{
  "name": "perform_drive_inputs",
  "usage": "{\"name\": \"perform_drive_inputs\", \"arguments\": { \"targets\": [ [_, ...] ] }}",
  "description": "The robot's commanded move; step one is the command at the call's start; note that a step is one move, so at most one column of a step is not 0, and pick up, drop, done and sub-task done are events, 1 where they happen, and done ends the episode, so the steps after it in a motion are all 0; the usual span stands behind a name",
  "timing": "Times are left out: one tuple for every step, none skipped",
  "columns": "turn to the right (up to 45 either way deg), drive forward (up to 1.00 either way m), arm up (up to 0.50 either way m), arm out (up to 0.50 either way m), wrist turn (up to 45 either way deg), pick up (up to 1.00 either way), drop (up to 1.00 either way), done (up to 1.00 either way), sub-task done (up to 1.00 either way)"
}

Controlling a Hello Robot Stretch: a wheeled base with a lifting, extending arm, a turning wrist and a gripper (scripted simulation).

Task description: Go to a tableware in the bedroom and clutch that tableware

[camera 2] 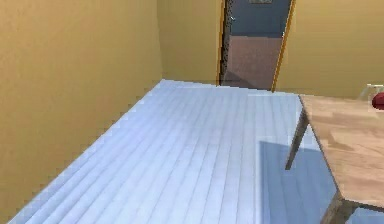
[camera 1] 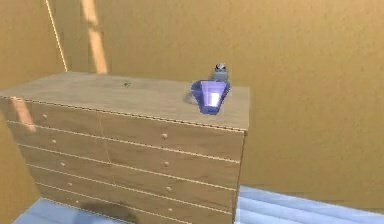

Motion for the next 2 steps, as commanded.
{"name": "perform_drive_inputs", "arguments": {
  "targets": [
    [36.0,0.00,0.00,0.00,0.0,0.00,0.00,0.00,0.00],
    [0.0,0.15,0.00,0.00,0.0,0.00,0.00,0.00,0.00]
  ]
}}
